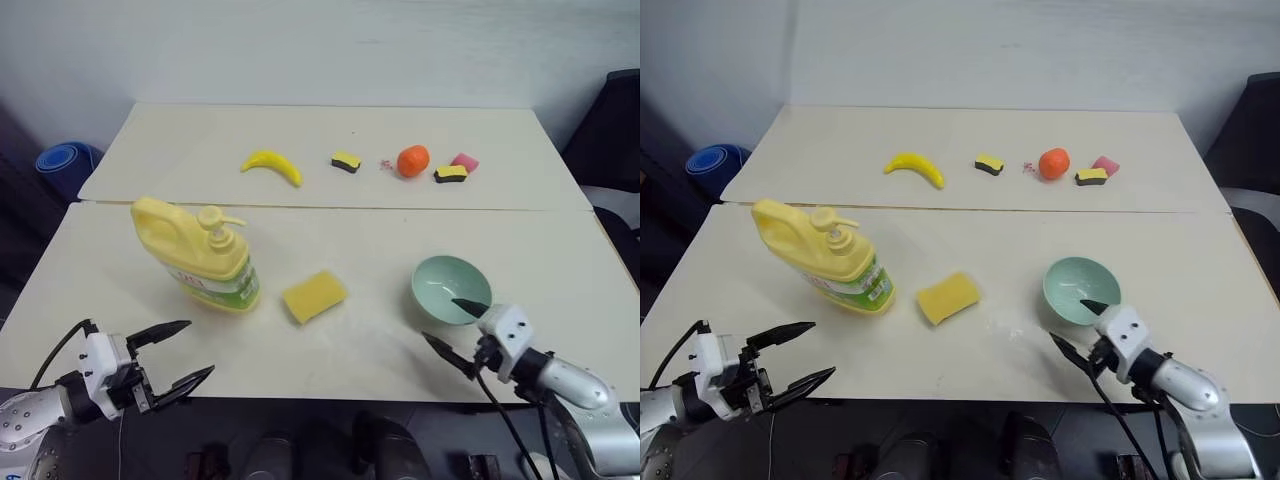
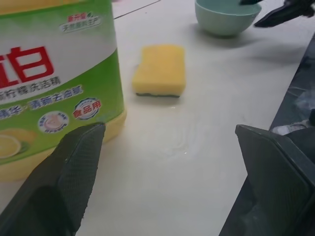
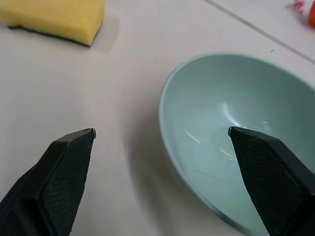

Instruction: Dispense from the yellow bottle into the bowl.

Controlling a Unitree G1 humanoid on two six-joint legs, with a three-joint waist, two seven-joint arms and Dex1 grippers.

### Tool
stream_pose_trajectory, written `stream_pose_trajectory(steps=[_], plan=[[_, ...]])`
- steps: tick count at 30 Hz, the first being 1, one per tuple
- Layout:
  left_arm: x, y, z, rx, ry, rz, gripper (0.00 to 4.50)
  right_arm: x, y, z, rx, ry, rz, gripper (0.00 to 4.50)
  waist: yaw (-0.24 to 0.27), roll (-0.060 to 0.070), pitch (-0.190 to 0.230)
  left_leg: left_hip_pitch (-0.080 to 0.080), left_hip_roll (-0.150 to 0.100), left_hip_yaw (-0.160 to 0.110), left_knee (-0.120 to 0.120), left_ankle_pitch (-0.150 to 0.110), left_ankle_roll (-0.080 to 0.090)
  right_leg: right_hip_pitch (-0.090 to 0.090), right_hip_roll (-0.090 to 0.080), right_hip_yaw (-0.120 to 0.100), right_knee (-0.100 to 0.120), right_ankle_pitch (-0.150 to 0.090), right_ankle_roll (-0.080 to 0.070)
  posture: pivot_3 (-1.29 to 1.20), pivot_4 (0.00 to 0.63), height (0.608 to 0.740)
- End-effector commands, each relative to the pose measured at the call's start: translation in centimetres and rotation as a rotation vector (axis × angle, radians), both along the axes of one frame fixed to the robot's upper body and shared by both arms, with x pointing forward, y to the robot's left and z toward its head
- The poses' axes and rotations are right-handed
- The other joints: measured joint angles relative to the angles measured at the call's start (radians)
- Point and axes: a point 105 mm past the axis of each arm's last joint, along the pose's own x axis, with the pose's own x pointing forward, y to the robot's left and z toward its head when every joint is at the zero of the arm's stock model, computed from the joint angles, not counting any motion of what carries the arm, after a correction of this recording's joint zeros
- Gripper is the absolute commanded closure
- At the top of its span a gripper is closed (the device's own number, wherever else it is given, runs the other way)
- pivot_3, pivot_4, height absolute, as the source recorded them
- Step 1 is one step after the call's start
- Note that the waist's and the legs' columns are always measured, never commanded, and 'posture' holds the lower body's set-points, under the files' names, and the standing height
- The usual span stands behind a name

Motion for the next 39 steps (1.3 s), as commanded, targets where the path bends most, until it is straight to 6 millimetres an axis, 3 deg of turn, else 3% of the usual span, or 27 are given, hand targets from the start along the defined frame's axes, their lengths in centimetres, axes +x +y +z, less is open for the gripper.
stream_pose_trajectory(steps=[1, 5, 12, 17, 20, 23, 26, 30, 33, 39], plan=[[0.0, -1.0, 1.3, -0.014, -0.037, -0.019, 0.02, 0.9, 0.3, -0.4, -0.054, 0.011, 0.010, 0.00, -0.002, 0.000, 0.000, 0.000, 0.000, 0.000, 0.000, 0.000, 0.000, 0.000, 0.000, 0.000, -0.001, 0.000, 0.001, 0.00, 0.150, 0.740], [-0.2, -1.1, 1.9, -0.015, -0.044, 0.006, 0.02, 2.1, 1.3, 1.0, -0.090, -0.102, 0.043, 0.00, -0.005, -0.001, 0.000, 0.000, -0.001, 0.002, 0.000, 0.000, 0.001, 0.003, 0.000, 0.002, -0.001, 0.001, 0.001, 0.00, 0.150, 0.740], [-0.8, -1.4, 2.1, -0.036, -0.027, 0.025, 0.02, 1.2, 2.4, 2.8, -0.201, -0.273, 0.197, 0.00, -0.002, -0.001, 0.000, 0.000, -0.001, 0.002, 0.000, 0.000, 0.001, 0.003, 0.001, 0.001, 0.000, 0.001, 0.001, 0.00, 0.150, 0.740], [-1.0, -0.6, 1.3, -0.030, 0.019, 0.055, 0.02, 1.4, 8.7, 3.4, -0.172, -0.122, 0.441, 0.00, -0.015, -0.003, 0.001, 0.001, 0.001, 0.003, 0.000, 0.001, 0.001, 0.003, 0.002, 0.004, 0.002, 0.001, 0.000, 0.00, 0.150, 0.740], [-0.7, 0.7, 0.9, -0.034, 0.011, 0.133, 0.02, 3.7, 14.7, 4.1, -0.190, -0.140, 0.568, 0.00, -0.031, -0.006, 0.001, 0.001, 0.002, 0.001, 0.000, 0.001, -0.001, 0.001, 0.002, 0.001, 0.002, 0.000, -0.002, 0.00, 0.150, 0.740], [-0.6, 1.0, 0.8, -0.044, 0.007, 0.161, 0.02, 5.1, 18.7, 3.3, -0.262, -0.110, 0.633, 0.00, -0.031, -0.006, 0.001, 0.000, 0.002, 0.002, 0.001, 0.004, -0.003, -0.005, 0.003, 0.002, 0.006, 0.001, -0.004, 0.00, 0.150, 0.740], [-0.4, 0.8, 0.8, -0.047, 0.005, 0.167, 0.02, 6.0, 21.6, 3.1, -0.295, -0.120, 0.665, 0.00, -0.023, -0.009, -0.002, -0.005, 0.001, -0.001, 0.001, 0.006, -0.005, -0.009, 0.002, -0.001, 0.013, 0.001, -0.005, 0.00, 0.150, 0.740], [-0.2, 0.5, 0.8, -0.043, -0.005, 0.171, 0.02, 6.4, 22.4, 1.7, -0.391, -0.055, 0.701, 0.00, -0.029, -0.012, -0.003, -0.007, -0.003, 0.000, 0.001, 0.008, -0.002, -0.009, -0.001, -0.001, 0.010, 0.002, -0.004, 0.00, 0.150, 0.740], [-0.1, 0.6, 0.9, -0.046, -0.018, 0.184, 0.00, 6.6, 21.8, 1.2, -0.440, -0.010, 0.720, 0.61, -0.031, -0.013, -0.004, -0.007, -0.004, 0.002, 0.001, 0.008, -0.001, -0.009, -0.001, -0.001, 0.009, 0.003, -0.002, 0.00, 0.150, 0.740], [0.2, 0.5, 0.9, -0.050, -0.027, 0.186, 0.00, 7.3, 19.9, 1.2, -0.512, 0.031, 0.720, 2.72, -0.031, -0.012, -0.003, -0.006, -0.002, 0.002, 0.001, 0.009, -0.003, -0.009, 0.000, -0.001, 0.011, 0.003, -0.002, 0.00, 0.150, 0.740]])
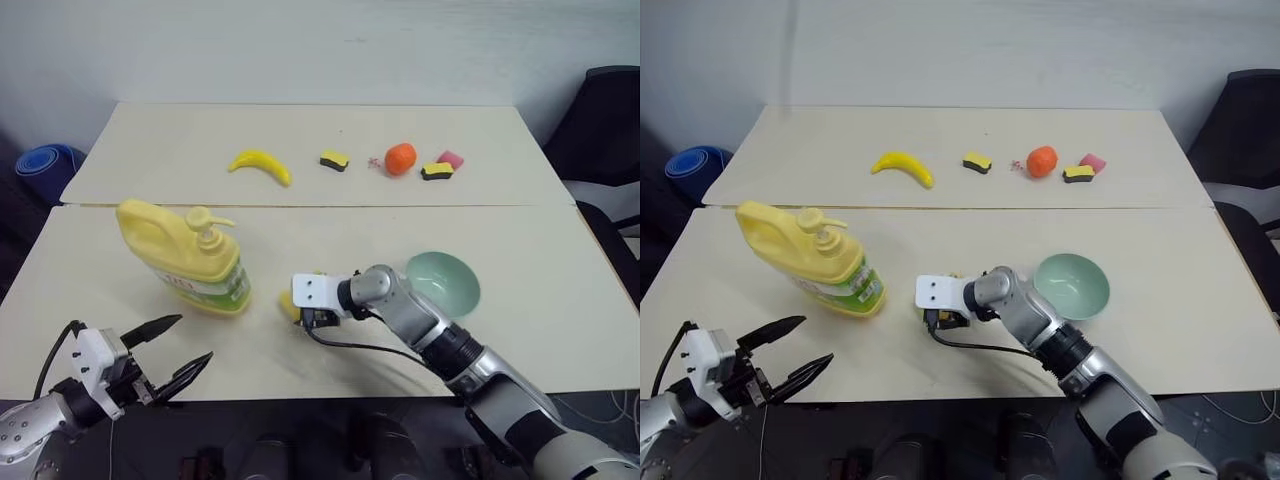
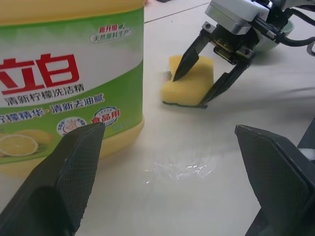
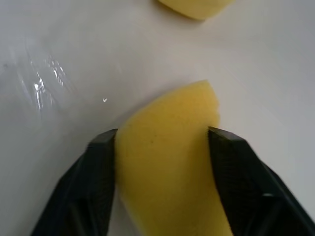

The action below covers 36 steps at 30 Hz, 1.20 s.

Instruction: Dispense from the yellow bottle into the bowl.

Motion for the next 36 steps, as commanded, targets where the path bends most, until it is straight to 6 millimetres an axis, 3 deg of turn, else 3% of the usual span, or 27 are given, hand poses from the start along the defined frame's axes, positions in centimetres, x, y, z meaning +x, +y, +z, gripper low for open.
stream_pose_trajectory(steps=[1, 5, 8, 10, 12, 16, 18, 21, 23, 26, 29, 33, 36], plan=[[0.0, -0.4, 0.5, 0.004, -0.033, -0.005, 0.00, 0.2, -1.0, 0.3, -0.026, 0.001, -0.001, 3.08, 0.000, 0.000, 0.000, 0.000, 0.000, 0.000, 0.000, 0.000, 0.000, 0.000, 0.000, 0.000, 0.000, 0.000, 0.000, 0.00, 0.150, 0.740], [0.4, -1.4, 0.7, -0.016, -0.047, -0.039, 0.00, 0.1, -0.9, 2.6, 0.100, -0.010, 0.025, 4.44, 0.000, 0.000, 0.000, 0.000, 0.000, 0.000, 0.000, 0.000, 0.000, 0.000, 0.000, 0.000, 0.001, 0.000, 0.000, 0.00, 0.150, 0.740], [0.7, -2.1, 1.3, -0.036, -0.065, -0.066, 0.00, -1.4, -1.1, 6.3, 0.319, 0.038, 0.087, 4.48, 0.004, 0.000, 0.000, 0.000, 0.000, 0.000, 0.000, 0.000, 0.000, 0.000, 0.000, 0.000, 0.000, 0.000, 0.000, 0.00, 0.150, 0.740], [0.8, -2.9, 1.5, -0.045, -0.068, -0.106, 0.00, -1.6, -3.1, 10.4, 0.518, -0.020, 0.077, 4.48, 0.004, 0.001, 0.001, -0.001, 0.000, 0.000, 0.000, 0.000, 0.000, 0.000, 0.000, 0.000, -0.001, 0.000, 0.000, 0.00, 0.150, 0.740], [0.9, -3.4, 1.5, -0.046, -0.069, -0.133, 0.00, -1.5, -5.4, 12.8, 0.616, -0.069, 0.037, 4.48, 0.004, 0.001, 0.001, -0.001, 0.000, 0.000, 0.000, 0.000, 0.001, 0.000, 0.000, 0.000, -0.001, 0.001, 0.001, 0.00, 0.150, 0.740], [1.0, -4.4, 1.6, -0.045, -0.069, -0.196, 0.00, 0.4, -13.6, 14.8, 0.596, -0.178, -0.218, 4.48, 0.015, 0.001, 0.001, 0.000, -0.001, 0.000, 0.000, -0.001, 0.001, 0.002, -0.001, 0.000, -0.003, 0.001, 0.001, 0.00, 0.150, 0.740], [0.7, -5.5, 1.5, -0.065, -0.055, -0.255, 0.00, 2.3, -20.8, 14.0, 0.489, -0.234, -0.504, 4.48, 0.017, 0.001, 0.001, 0.000, -0.001, 0.000, 0.000, -0.001, 0.002, 0.002, -0.001, 0.000, -0.004, 0.001, 0.001, 0.00, 0.150, 0.740], [0.6, -6.2, 1.2, -0.067, -0.049, -0.298, 0.00, 3.0, -29.4, 12.2, 0.377, -0.278, -0.808, 4.48, 0.025, 0.002, 0.001, 0.000, -0.001, 0.002, 0.000, -0.001, 0.002, 0.002, -0.001, 0.001, -0.005, 0.001, 0.001, 0.00, 0.150, 0.740], [0.8, -6.2, 1.2, -0.074, -0.049, -0.299, 0.00, 2.8, -32.5, 10.8, 0.333, -0.277, -0.893, 4.48, 0.025, 0.002, 0.001, 0.001, -0.001, 0.004, 0.000, -0.001, 0.002, 0.002, 0.000, 0.002, -0.006, 0.001, 0.001, 0.00, 0.150, 0.740], [1.0, -6.1, 1.1, -0.091, -0.033, -0.316, 0.00, 2.2, -34.9, 7.8, 0.242, -0.262, -0.917, 4.48, 0.012, 0.002, 0.002, 0.002, 0.001, 0.011, -0.002, -0.001, 0.002, 0.002, 0.002, 0.004, -0.005, 0.001, 0.000, 0.00, 0.150, 0.740], [1.0, -5.9, 1.1, -0.077, -0.034, -0.322, 0.00, 2.4, -35.4, 7.0, 0.324, -0.225, -0.941, 3.88, 0.000, 0.005, 0.003, 0.005, 0.001, 0.015, -0.002, -0.001, 0.002, 0.003, 0.002, 0.006, -0.002, 0.001, 0.000, 0.00, 0.150, 0.740], [1.3, -5.2, 1.0, -0.064, -0.041, -0.296, 0.00, 2.1, -35.0, 8.3, 0.426, -0.249, -0.891, 2.56, -0.001, 0.007, 0.004, 0.006, 0.002, 0.017, -0.002, -0.001, 0.002, 0.003, 0.003, 0.013, -0.001, 0.001, 0.001, 0.00, 0.150, 0.740], [1.3, -4.5, 0.8, -0.058, -0.041, -0.264, 0.00, 1.1, -33.5, 8.8, 0.431, -0.213, -0.802, 1.48, 0.005, 0.007, 0.004, 0.006, 0.002, 0.016, -0.002, -0.001, 0.002, 0.003, 0.003, 0.014, -0.002, 0.001, 0.001, 0.00, 0.150, 0.740]])
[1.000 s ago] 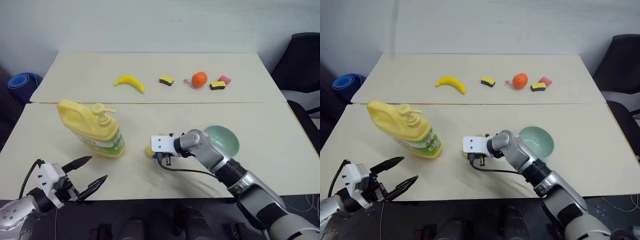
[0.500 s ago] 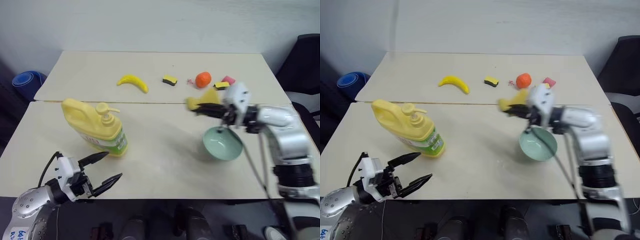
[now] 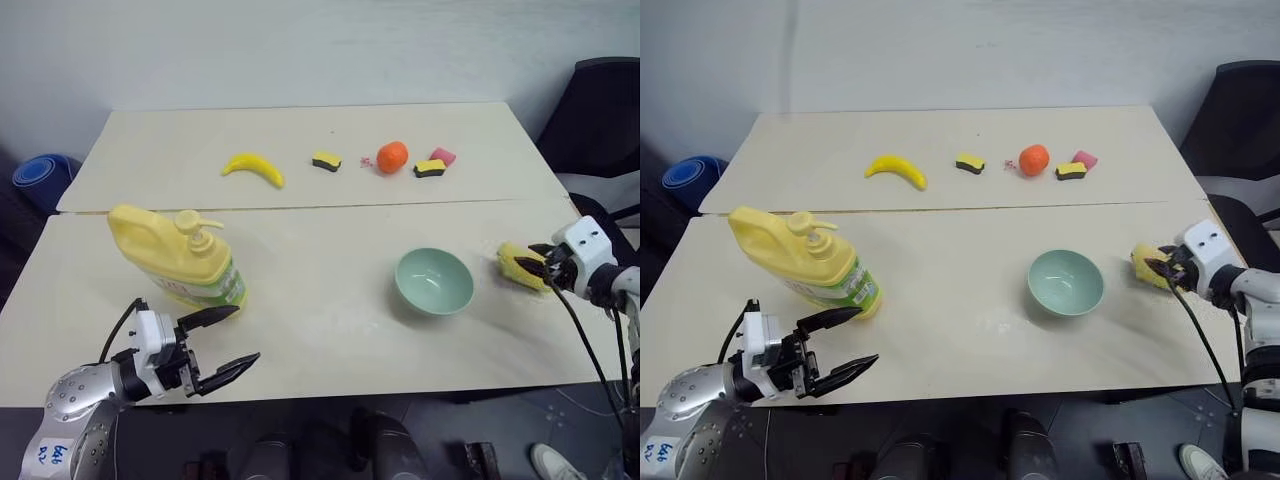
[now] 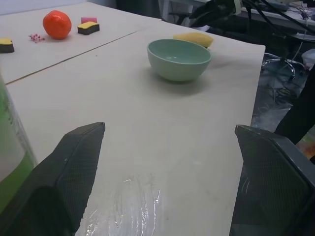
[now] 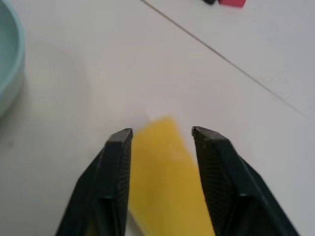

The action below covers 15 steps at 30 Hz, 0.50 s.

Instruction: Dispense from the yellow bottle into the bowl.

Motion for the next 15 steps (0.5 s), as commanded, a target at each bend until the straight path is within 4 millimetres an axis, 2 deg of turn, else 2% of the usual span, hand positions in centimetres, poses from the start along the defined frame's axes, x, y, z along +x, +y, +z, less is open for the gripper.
stream_pose_trajectory(steps=[1, 4, 6, 9, 11, 15], plan=[[0.0, 1.3, 0.1, 0.016, -0.012, 0.046, 0.00, -1.1, 2.0, 2.7, 0.008, -0.063, 0.125, 1.17, 0.005, 0.000, 0.000, 0.000, 0.000, 0.000, 0.000, 0.000, 0.000, 0.000, 0.000, 0.000, 0.000, 0.000, 0.000, 0.00, 0.150, 0.740], [0.0, 2.7, -0.2, 0.034, -0.008, 0.093, 0.00, -3.2, 7.3, 3.2, 0.109, -0.017, 0.324, 0.12, 0.013, 0.000, 0.000, 0.000, 0.000, -0.001, 0.000, -0.001, 0.000, -0.001, -0.001, 0.000, -0.001, 0.000, 0.001, 0.00, 0.150, 0.740], [0.0, 3.2, -0.3, 0.045, -0.006, 0.112, 0.00, -4.7, 9.9, 2.5, 0.128, 0.047, 0.399, 0.06, 0.019, 0.000, 0.000, 0.000, 0.000, -0.001, 0.000, -0.001, 0.000, -0.002, -0.001, 0.000, -0.001, 0.000, 0.001, 0.00, 0.150, 0.740], [-0.2, 3.9, -0.5, 0.060, 0.004, 0.131, 0.00, -6.7, 13.4, 0.2, 0.174, 0.173, 0.458, 0.06, 0.026, -0.001, -0.001, 0.000, 0.001, -0.001, 0.000, -0.003, 0.001, -0.002, -0.001, 0.001, -0.002, 0.000, 0.001, 0.00, 0.150, 0.740], [-0.3, 3.9, -0.5, 0.059, 0.002, 0.136, 0.00, -7.5, 14.4, -1.4, 0.177, 0.241, 0.449, 0.06, 0.027, -0.001, -0.001, 0.000, 0.001, -0.001, 0.000, -0.006, 0.001, -0.002, -0.001, 0.002, -0.002, 0.000, 0.001, 0.00, 0.150, 0.740], [-0.4, 3.6, -0.5, 0.054, -0.007, 0.138, 0.00, -6.0, 14.5, -4.5, 0.079, 0.211, 0.302, 0.06, 0.027, -0.004, -0.002, 0.000, 0.000, -0.001, 0.001, -0.006, 0.001, -0.004, -0.001, 0.003, -0.003, 0.001, 0.001, 0.00, 0.150, 0.740]])
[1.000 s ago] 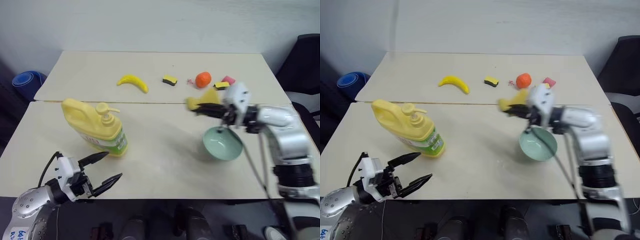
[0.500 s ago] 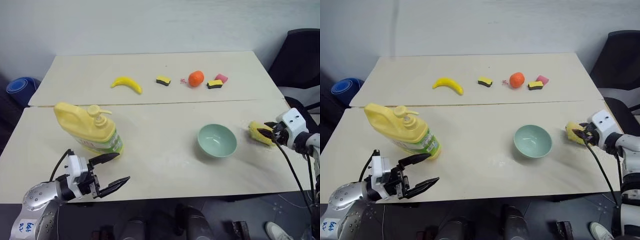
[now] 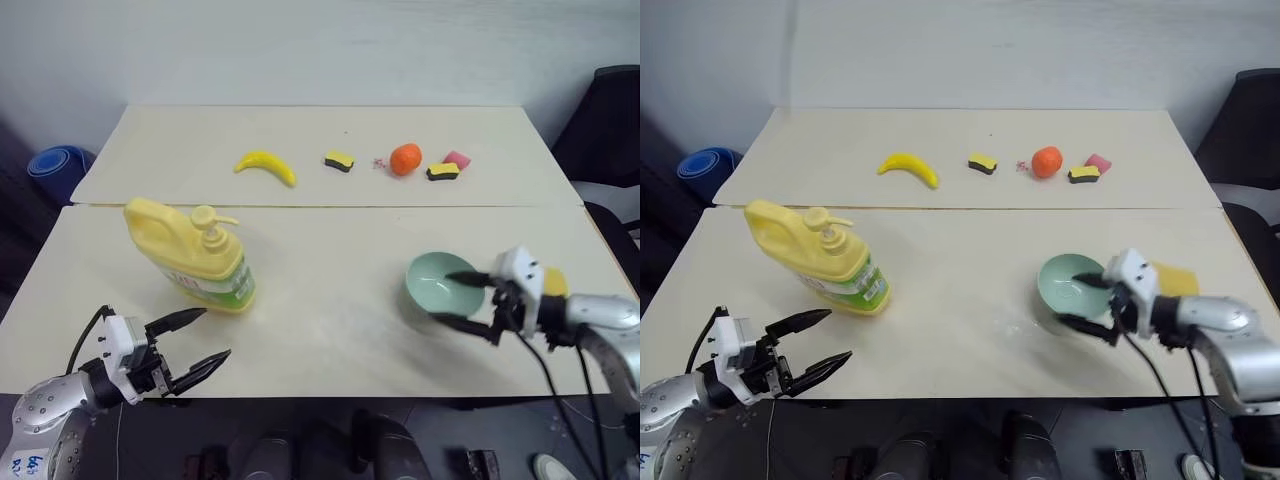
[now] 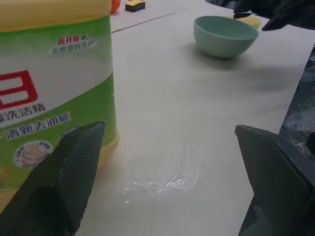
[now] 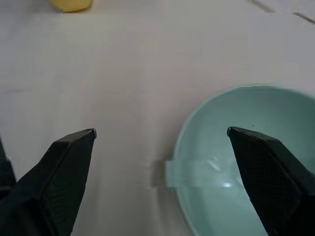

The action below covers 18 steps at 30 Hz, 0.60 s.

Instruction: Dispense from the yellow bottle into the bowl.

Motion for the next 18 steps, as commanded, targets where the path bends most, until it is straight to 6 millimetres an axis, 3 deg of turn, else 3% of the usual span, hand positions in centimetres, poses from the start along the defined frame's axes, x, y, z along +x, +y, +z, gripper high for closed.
stream_pose_trajectory(steps=[1, 4, 8, 12, 16, 18], plan=[[-0.2, -0.3, 0.8, 0.014, -0.046, -0.008, 0.00, 1.1, -0.1, -1.3, -0.099, -0.060, -0.069, 0.06, -0.001, 0.000, 0.000, 0.000, 0.000, 0.000, 0.000, 0.000, 0.000, 0.000, 0.000, 0.000, 0.000, 0.000, 0.000, 0.00, 0.150, 0.740], [-0.2, -0.3, 0.9, 0.013, -0.049, -0.007, 0.00, 1.5, 0.5, -2.7, -0.110, -0.057, -0.055, 0.44, -0.002, 0.000, 0.000, 0.000, -0.001, 0.001, 0.000, 0.000, 0.000, -0.001, 0.000, 0.000, 0.000, 0.000, 0.001, 0.00, 0.150, 0.740], [-0.3, 0.1, 1.3, 0.002, -0.055, 0.020, 0.00, 2.2, 1.1, -3.4, -0.120, -0.087, -0.036, 1.71, -0.003, 0.000, 0.000, 0.000, -0.001, 0.001, 0.000, 0.000, 0.001, -0.001, 0.000, 0.000, 0.000, 0.000, 0.001, 0.00, 0.150, 0.740], [-0.6, 1.3, 2.8, -0.088, -0.037, 0.082, 0.00, 2.8, 1.7, -2.5, -0.156, -0.171, 0.032, 3.03, -0.007, 0.000, 0.000, 0.000, -0.001, 0.001, 0.000, 0.000, 0.001, -0.001, 0.001, 0.000, 0.000, 0.000, 0.001, 0.00, 0.150, 0.740], [-2.6, 2.2, 5.1, -0.124, 0.011, 0.067, 0.00, 2.0, 3.6, 0.4, -0.172, -0.256, 0.247, 4.33, -0.012, -0.001, 0.001, 0.000, 0.000, 0.001, 0.000, 0.000, 0.001, -0.001, 0.002, 0.000, 0.000, 0.000, 0.000, 0.00, 0.150, 0.740], [-3.2, 2.3, 5.9, -0.132, 0.021, 0.066, 0.00, 1.5, 4.2, 1.1, -0.176, -0.259, 0.320, 4.43, -0.012, -0.001, 0.001, -0.001, 0.000, 0.001, 0.000, 0.000, 0.001, -0.001, 0.002, 0.000, -0.001, 0.000, 0.001, 0.00, 0.150, 0.740]])
